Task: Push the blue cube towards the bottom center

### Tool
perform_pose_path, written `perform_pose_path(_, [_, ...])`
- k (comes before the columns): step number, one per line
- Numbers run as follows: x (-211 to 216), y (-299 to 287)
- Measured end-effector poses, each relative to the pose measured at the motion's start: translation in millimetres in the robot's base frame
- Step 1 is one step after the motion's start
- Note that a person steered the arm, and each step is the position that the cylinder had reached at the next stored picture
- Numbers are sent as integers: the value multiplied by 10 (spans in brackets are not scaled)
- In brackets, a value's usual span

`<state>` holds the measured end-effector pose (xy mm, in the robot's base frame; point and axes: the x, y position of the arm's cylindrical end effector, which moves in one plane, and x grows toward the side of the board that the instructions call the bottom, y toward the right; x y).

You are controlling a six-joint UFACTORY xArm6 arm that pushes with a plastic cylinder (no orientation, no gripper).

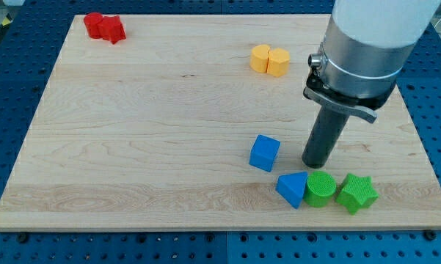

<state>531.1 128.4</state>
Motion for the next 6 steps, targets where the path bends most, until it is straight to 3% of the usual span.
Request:
perform_pose_path(3, [-314,-78])
perform_pose_path(6, [-312,-367])
